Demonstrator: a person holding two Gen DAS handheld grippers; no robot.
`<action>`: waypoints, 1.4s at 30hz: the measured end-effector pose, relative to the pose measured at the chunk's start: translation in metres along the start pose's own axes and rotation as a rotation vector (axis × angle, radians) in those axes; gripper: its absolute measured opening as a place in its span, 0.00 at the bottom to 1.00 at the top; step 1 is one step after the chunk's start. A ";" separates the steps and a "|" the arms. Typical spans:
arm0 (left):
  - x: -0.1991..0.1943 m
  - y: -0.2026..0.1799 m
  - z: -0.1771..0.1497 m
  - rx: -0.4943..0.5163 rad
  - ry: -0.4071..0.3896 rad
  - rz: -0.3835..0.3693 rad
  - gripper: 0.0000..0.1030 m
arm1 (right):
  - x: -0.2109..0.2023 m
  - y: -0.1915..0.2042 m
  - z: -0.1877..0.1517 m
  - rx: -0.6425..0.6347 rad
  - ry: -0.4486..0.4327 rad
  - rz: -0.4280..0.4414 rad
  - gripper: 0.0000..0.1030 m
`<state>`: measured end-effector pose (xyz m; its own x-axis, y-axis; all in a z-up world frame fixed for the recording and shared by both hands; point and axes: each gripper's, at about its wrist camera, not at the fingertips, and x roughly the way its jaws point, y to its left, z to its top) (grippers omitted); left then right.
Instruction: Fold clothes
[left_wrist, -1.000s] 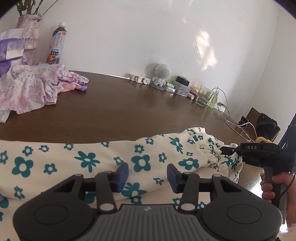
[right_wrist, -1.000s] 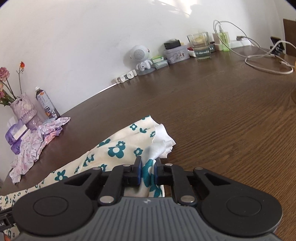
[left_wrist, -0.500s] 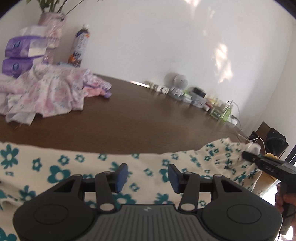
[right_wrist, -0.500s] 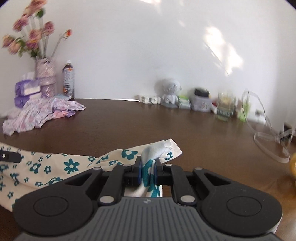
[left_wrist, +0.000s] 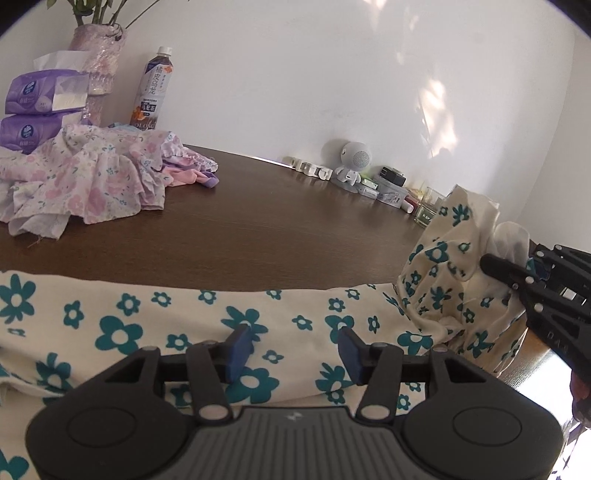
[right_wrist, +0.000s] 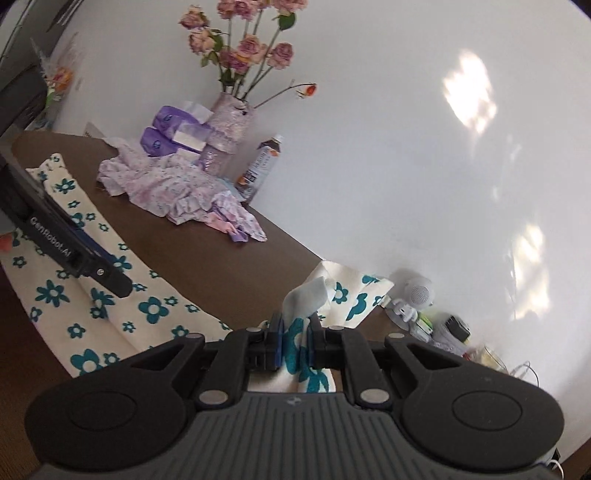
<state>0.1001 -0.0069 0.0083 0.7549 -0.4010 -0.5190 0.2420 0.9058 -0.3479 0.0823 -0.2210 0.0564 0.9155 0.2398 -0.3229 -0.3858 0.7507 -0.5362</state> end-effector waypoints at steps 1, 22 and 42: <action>-0.002 0.001 0.000 -0.006 -0.001 -0.005 0.49 | 0.001 0.005 0.001 -0.014 -0.001 0.020 0.10; -0.045 0.007 -0.005 -0.037 -0.063 -0.031 0.50 | 0.026 0.068 -0.005 0.060 0.109 0.244 0.29; -0.054 -0.038 0.006 0.057 -0.088 -0.155 0.57 | -0.040 -0.043 -0.060 0.651 0.021 0.263 0.57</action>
<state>0.0538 -0.0185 0.0541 0.7559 -0.5248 -0.3914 0.3914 0.8415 -0.3725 0.0558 -0.2998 0.0454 0.7963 0.4571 -0.3962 -0.4417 0.8869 0.1354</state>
